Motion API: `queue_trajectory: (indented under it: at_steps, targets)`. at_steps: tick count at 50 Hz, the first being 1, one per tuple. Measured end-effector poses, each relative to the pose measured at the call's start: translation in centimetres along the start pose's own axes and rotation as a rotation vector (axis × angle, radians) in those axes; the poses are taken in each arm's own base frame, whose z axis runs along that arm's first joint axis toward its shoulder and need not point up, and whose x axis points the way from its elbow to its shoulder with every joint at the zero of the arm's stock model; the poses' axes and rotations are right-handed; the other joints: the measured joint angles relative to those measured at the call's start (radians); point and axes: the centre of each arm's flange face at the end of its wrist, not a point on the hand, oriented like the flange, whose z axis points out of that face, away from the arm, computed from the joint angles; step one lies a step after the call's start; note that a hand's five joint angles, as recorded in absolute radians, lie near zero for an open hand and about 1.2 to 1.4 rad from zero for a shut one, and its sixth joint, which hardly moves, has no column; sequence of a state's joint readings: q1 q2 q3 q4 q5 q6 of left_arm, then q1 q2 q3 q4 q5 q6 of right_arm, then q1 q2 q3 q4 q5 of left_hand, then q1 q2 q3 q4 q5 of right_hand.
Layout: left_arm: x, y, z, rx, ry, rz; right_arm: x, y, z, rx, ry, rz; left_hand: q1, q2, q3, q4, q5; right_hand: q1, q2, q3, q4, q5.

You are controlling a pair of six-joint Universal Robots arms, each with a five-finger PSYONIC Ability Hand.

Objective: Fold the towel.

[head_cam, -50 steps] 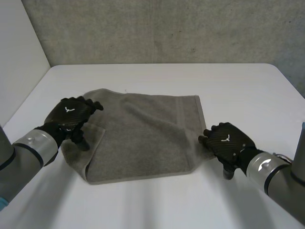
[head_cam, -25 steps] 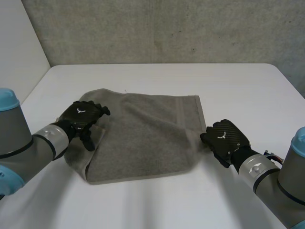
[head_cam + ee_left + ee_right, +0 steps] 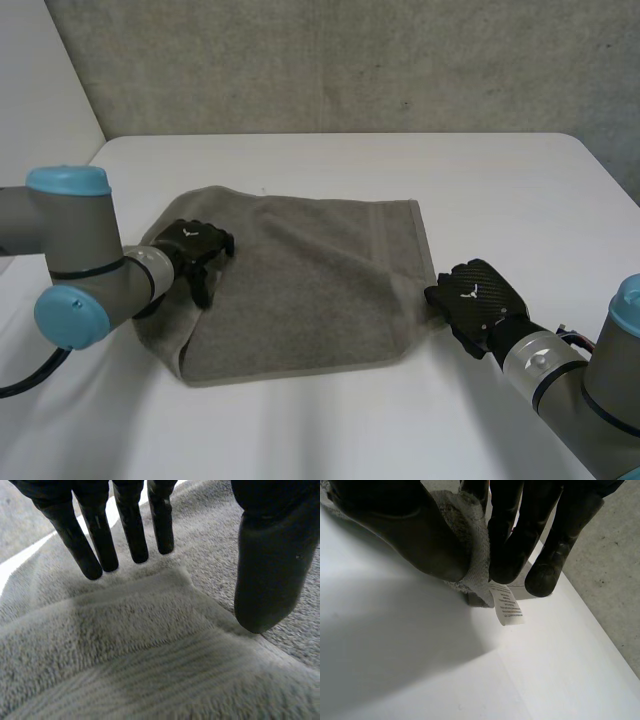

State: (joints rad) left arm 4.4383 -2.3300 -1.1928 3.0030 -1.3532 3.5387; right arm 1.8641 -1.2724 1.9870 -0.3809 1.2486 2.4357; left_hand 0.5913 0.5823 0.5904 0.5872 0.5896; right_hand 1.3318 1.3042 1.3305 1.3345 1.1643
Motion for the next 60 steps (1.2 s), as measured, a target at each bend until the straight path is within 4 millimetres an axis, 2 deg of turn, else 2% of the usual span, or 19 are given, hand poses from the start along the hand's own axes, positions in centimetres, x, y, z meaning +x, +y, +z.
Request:
queue_trajectory:
  at_steps: [6, 12, 16, 19, 23, 34, 38, 49, 55, 60]
  targets:
    - [-0.2, -0.6, -0.6, -0.039, 0.011, -0.009, 0.1, -0.1, 0.0, 0.002, 0.001, -0.003, 0.136, 0.144, 0.136, 0.142, 0.135, 0.0, 0.0, 0.0, 0.001, 0.0]
    - [-0.2, -0.9, -1.2, -0.058, 0.02, -0.008, 0.1, -0.1, 0.0, 0.005, 0.002, -0.006, 0.164, 0.173, 0.165, 0.168, 0.164, 0.0, 0.0, 0.0, 0.001, 0.0]
    - [-0.1, -0.9, -1.4, -0.07, 0.025, 0.009, 0.1, -0.2, 0.0, 0.006, 0.002, -0.008, 0.096, 0.103, 0.096, 0.099, 0.096, 0.0, 0.0, 0.0, 0.002, 0.0]
    - [-0.1, -0.7, -1.4, -0.077, 0.026, 0.034, 0.0, -0.2, 0.0, 0.004, 0.0, -0.008, -0.048, -0.037, -0.049, -0.043, -0.058, 0.0, 0.0, 0.0, 0.004, 0.0]
    - [-0.1, -0.5, -1.2, -0.081, 0.022, 0.057, 0.0, -0.1, 0.0, 0.002, -0.001, -0.008, -0.132, -0.108, -0.138, -0.125, -0.152, 0.0, 0.0, 0.0, 0.005, 0.0]
    - [-0.4, -0.5, -0.6, -0.083, -0.001, 0.075, -0.1, 0.0, -0.1, -0.004, -0.002, -0.007, -0.14, -0.115, -0.145, -0.134, -0.152, 0.0, 0.0, 0.0, 0.005, 0.0]
    - [-0.5, -0.2, -0.4, -0.093, -0.011, 0.091, -0.1, 0.0, -0.1, -0.004, -0.003, -0.007, -0.031, -0.035, -0.032, -0.026, -0.026, 0.0, 0.0, 0.0, 0.005, 0.0]
    - [-0.4, 0.1, -0.5, -0.119, -0.005, 0.1, 0.0, 0.0, -0.1, -0.001, -0.002, -0.009, 0.153, 0.161, 0.156, 0.157, 0.149, 0.0, 0.0, 0.0, 0.005, 0.0]
    - [-0.4, -0.4, -1.2, -0.122, -0.003, 0.093, -0.1, -0.1, -0.1, 0.0, -0.002, -0.01, 0.609, 0.623, 0.618, 0.612, 0.61, 0.0, 0.0, 0.0, 0.005, 0.0]
    - [-0.4, -0.8, -2.0, -0.119, -0.003, 0.092, -0.1, 0.0, -0.2, -0.001, -0.002, -0.01, 0.8, 0.841, 0.846, 0.828, 0.83, 0.0, 0.0, 0.0, 0.005, 0.0]
